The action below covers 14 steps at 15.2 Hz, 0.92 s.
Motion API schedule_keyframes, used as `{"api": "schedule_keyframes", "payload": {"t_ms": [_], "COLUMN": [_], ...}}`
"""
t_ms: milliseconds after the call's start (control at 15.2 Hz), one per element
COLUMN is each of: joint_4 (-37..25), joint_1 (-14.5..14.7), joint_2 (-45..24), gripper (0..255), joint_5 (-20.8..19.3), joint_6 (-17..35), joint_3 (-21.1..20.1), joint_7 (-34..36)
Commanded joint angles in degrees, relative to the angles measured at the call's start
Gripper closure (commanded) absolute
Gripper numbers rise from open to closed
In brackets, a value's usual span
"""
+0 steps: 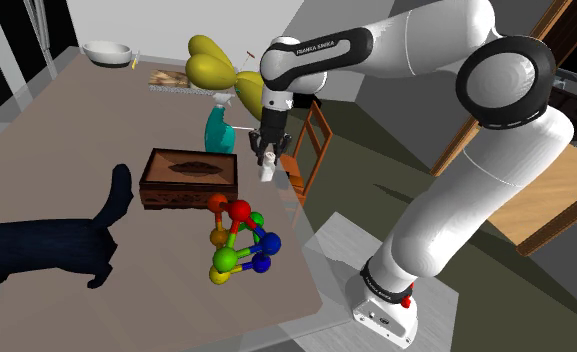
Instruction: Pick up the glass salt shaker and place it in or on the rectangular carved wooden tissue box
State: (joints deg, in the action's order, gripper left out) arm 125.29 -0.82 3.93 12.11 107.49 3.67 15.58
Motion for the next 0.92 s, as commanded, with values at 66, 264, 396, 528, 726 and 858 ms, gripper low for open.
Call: {"api": "schedule_keyframes", "payload": {"t_ms": [66,264,396,528,726,858], "joint_4": [-1.54,-3.04,-4.11,-5.22,-6.98,-8.22], "joint_1": [-0.04,-0.07,-0.09,-0.11,-0.13,-0.15], "joint_2": [0.77,1.54,1.99,2.39,2.91,3.19], "gripper": [255,255,255,255,255,255], "joint_5": [-0.22,-0.4,-0.5,-0.6,-0.72,-0.78], "joint_6": [-2.29,-4.52,-6.01,-7.5,-9.73,-11.22], "joint_3": [0.03,0.06,0.07,0.09,0.12,0.14], "joint_7": [0.48,0.93,1.23,1.52,1.95,2.23]}}
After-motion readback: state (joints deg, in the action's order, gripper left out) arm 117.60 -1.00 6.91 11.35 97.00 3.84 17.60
